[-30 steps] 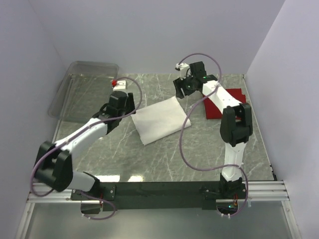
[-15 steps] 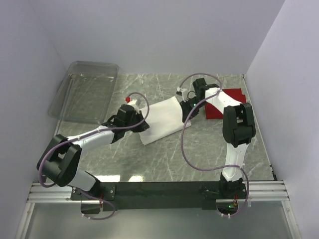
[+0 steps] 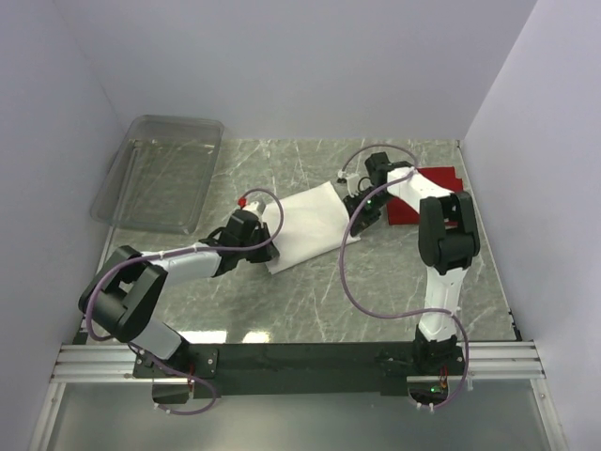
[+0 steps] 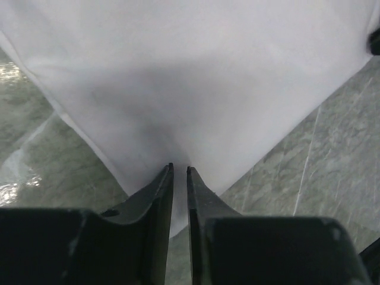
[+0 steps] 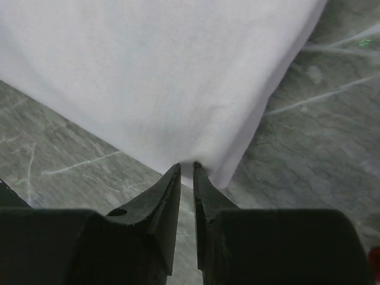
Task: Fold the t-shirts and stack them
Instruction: Fold the tshirt, then neatly place the folded tshirt to the corner
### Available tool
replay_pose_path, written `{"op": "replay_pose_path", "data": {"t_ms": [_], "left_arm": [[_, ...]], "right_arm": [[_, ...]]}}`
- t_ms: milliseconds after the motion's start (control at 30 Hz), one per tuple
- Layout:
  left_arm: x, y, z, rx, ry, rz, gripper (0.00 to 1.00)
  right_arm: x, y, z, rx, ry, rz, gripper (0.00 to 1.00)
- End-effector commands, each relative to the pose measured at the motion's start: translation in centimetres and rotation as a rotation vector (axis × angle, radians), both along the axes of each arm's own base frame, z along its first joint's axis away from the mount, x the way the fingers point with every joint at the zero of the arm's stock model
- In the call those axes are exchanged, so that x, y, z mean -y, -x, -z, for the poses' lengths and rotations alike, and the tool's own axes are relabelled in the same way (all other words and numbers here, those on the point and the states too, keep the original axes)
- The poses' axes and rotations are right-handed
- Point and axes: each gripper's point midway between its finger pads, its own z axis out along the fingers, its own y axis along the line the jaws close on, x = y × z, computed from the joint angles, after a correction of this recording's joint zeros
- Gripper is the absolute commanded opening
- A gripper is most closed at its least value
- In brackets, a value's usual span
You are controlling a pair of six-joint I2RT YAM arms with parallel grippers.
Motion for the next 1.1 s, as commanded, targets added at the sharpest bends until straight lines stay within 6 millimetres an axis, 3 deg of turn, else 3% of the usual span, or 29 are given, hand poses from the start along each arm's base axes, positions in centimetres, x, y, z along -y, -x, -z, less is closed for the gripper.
{"op": "replay_pose_path", "data": {"t_ms": [0, 67, 100, 133, 167, 200, 233, 267, 300, 333, 367, 400, 433, 533, 567, 700, 733, 800, 833, 967, 1067], "left_arm": [[-0.7, -2.1, -3.3, 0.119, -0.024, -0.043, 0.22], [-1.6, -2.6, -5.8, 0.205, -0.038, -0.066, 0.27], [-2.9, -3.1, -8.9, 0.296, -0.041, -0.127, 0.29], [-3.8, -2.9, -10.0, 0.325, -0.061, -0.149, 0.3], [-4.9, -2.8, -11.1, 0.364, -0.081, -0.182, 0.36], [-6.6, -2.6, -14.0, 0.446, -0.073, -0.248, 0.41], [-7.6, -2.4, -15.2, 0.482, -0.073, -0.283, 0.46], [-8.6, -1.6, -15.0, 0.483, -0.097, -0.3, 0.61], [-9.8, -0.8, -17.2, 0.539, -0.06, -0.341, 0.7], [-11.0, -0.4, -17.7, 0.558, -0.061, -0.394, 0.8], [-11.8, 0.4, -17.0, 0.538, -0.059, -0.419, 0.97], [-12.6, 1.4, -18.5, 0.575, -0.019, -0.443, 0.99], [-13.0, 2.2, -17.7, 0.554, -0.022, -0.435, 1.0], [-13.5, 4.2, -18.7, 0.574, 0.031, -0.414, 1.0], [-13.6, 4.6, -18.4, 0.56, 0.049, -0.422, 1.0], [-13.2, 6.8, -19.3, 0.57, 0.146, -0.37, 0.99], [-13.3, 7.1, -19.2, 0.563, 0.157, -0.376, 0.99], [-13.7, 7.8, -19.3, 0.564, 0.172, -0.38, 1.0], [-13.7, 8.0, -19.5, 0.568, 0.181, -0.378, 0.99], [-13.9, 8.4, -20.1, 0.589, 0.204, -0.375, 0.99], [-13.8, 8.3, -20.0, 0.589, 0.205, -0.377, 1.0]], "right_arm": [[0.5, -2.6, -6.7, 0.182, -0.069, 0.013, 0.24], [1.4, -3.2, -10.5, 0.287, -0.097, 0.027, 0.27], [1.7, -3.6, -11.7, 0.339, -0.102, 0.032, 0.32], [2.0, -3.7, -12.6, 0.376, -0.096, 0.039, 0.34], [2.4, -3.7, -14.6, 0.447, -0.096, 0.047, 0.36], [3.1, -4.8, -15.8, 0.532, -0.069, 0.071, 0.43], [3.4, -4.7, -15.7, 0.561, -0.056, 0.082, 0.47], [3.6, -4.6, -17.8, 0.64, -0.058, 0.103, 0.54], [4.1, -6.2, -19.3, 0.752, -0.053, 0.143, 0.74], [4.3, -5.9, -18.4, 0.759, -0.052, 0.175, 0.88], [4.4, -6.0, -18.9, 0.766, -0.087, 0.254, 1.0], [4.4, -6.5, -19.0, 0.772, -0.109, 0.293, 1.0], [2.9, -6.3, -18.1, 0.705, -0.18, 0.237, 1.0], [0.6, -5.3, -17.0, 0.491, -0.273, 0.168, 0.97], [0.2, -5.5, -15.1, 0.412, -0.281, 0.188, 0.96], [-0.1, -7.7, -11.9, 0.335, -0.259, 0.303, 0.96], [-0.1, -8.1, -9.8, 0.272, -0.233, 0.338, 0.96], [0.3, -9.2, -8.7, 0.248, -0.191, 0.388, 0.96], [0.5, -9.5, -7.2, 0.21, -0.175, 0.411, 0.96], [0.0, -10.0, -5.0, 0.126, -0.165, 0.429, 0.96], [-1.1, -9.3, -3.0, 0.063, -0.157, 0.405, 0.95]]}}
